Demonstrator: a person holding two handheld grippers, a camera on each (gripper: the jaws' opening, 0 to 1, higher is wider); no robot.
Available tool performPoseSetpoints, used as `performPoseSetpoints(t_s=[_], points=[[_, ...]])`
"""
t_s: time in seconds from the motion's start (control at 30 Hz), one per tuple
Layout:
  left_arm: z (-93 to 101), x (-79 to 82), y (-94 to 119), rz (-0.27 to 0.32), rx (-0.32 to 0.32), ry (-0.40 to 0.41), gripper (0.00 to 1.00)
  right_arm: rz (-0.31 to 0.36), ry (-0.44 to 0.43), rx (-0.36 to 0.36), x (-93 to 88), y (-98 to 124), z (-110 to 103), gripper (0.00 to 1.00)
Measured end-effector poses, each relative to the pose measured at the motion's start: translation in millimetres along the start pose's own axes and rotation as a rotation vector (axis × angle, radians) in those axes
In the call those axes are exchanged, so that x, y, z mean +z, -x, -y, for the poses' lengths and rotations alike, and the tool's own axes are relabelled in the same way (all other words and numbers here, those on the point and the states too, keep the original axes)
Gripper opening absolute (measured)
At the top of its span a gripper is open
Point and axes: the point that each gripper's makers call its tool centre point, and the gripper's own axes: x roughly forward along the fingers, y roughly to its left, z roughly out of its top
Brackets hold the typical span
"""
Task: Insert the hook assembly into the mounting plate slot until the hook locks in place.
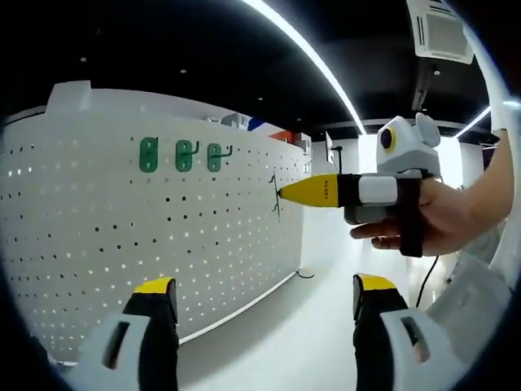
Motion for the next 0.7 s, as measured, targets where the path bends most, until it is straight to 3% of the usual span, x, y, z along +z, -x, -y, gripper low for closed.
performPoseSetpoints(t_s=[0.7], points=[[-12.0, -8.7, 36, -0.004, 0.066, 0.024, 0.88, 0.021, 0.129, -0.176, 38.0, -10, 62, 0.01]])
